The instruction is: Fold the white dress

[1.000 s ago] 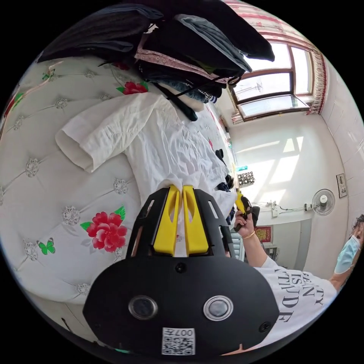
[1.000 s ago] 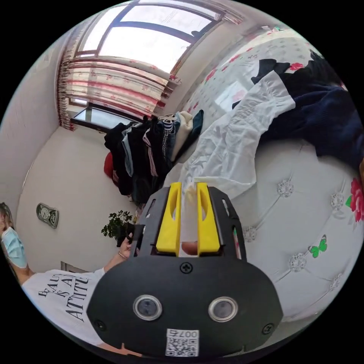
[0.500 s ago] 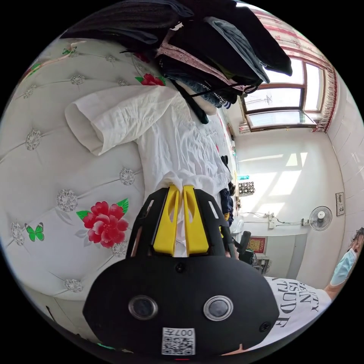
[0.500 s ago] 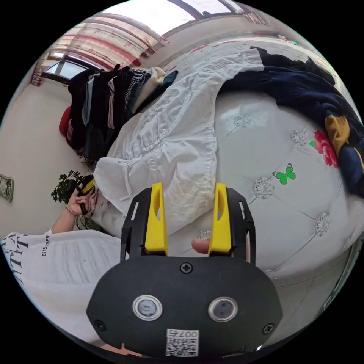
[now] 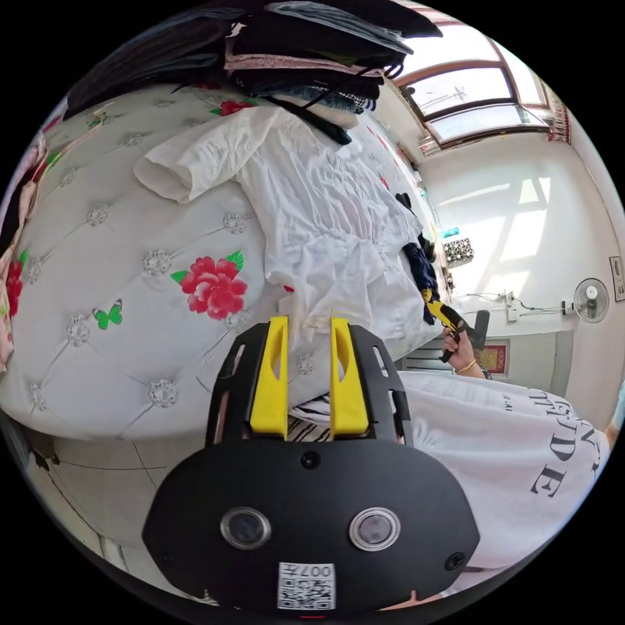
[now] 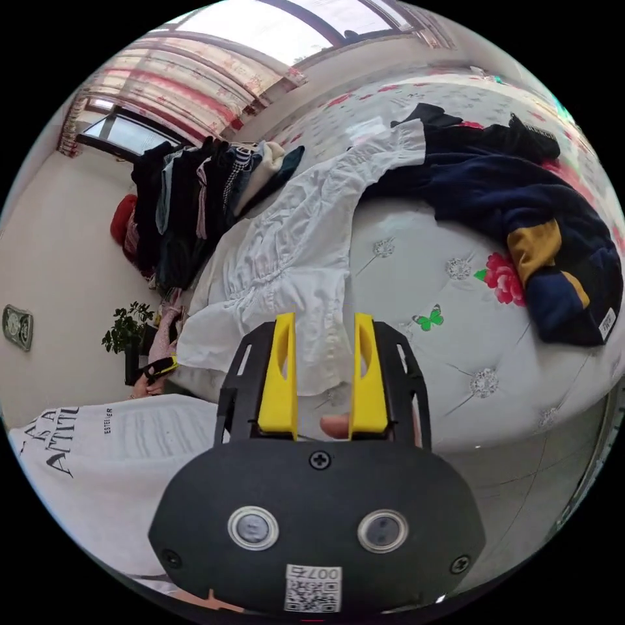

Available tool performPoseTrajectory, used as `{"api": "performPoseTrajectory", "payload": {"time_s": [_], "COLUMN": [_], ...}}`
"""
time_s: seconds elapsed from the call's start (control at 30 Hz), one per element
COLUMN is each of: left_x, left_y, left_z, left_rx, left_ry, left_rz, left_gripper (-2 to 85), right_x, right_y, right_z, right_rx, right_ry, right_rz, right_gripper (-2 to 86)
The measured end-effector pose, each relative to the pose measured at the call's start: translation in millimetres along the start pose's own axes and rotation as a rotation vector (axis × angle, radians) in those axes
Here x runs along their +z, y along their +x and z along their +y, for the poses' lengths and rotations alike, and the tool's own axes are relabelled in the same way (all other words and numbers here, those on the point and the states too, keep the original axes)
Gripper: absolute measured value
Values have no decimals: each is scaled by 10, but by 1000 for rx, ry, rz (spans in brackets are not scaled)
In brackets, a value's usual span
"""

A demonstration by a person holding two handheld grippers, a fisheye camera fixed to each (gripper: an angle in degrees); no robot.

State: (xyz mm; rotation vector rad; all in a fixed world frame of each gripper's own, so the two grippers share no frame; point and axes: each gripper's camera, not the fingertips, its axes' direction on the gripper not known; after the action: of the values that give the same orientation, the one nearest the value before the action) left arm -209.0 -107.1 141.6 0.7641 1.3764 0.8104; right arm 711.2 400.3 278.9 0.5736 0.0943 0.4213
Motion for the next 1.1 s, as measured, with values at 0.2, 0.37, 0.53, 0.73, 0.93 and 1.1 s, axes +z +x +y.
{"api": "performPoseTrajectory", "payload": {"time_s": [0.2, 0.37, 0.53, 0.73, 0.93, 1.1], "left_x": [540, 649, 142, 1142, 1608, 1346], "left_y": [-42, 65, 291, -224, 127, 130], "left_z": [-21, -252, -3, 545, 928, 682], "left_rx": [-17, -31, 47, -93, 33, 44], "left_ry": [13, 21, -3, -236, -274, -101], "left_rz": [-48, 36, 88, -17, -137, -132], "left_gripper": [92, 3, -5, 64, 113, 114], "right_x": [798, 811, 128, 492, 923, 832], "right_y": [138, -143, -244, 123, -90, -687], "right_z": [190, -72, -230, 119, 495, 366], "right_rx": [6, -131, -192, -114, -182, -373], "right_ry": [-177, -224, -254, -335, -357, -113], "right_rz": [18, -172, -206, 68, 330, 300], "right_gripper": [66, 3, -1, 21, 41, 48]}}
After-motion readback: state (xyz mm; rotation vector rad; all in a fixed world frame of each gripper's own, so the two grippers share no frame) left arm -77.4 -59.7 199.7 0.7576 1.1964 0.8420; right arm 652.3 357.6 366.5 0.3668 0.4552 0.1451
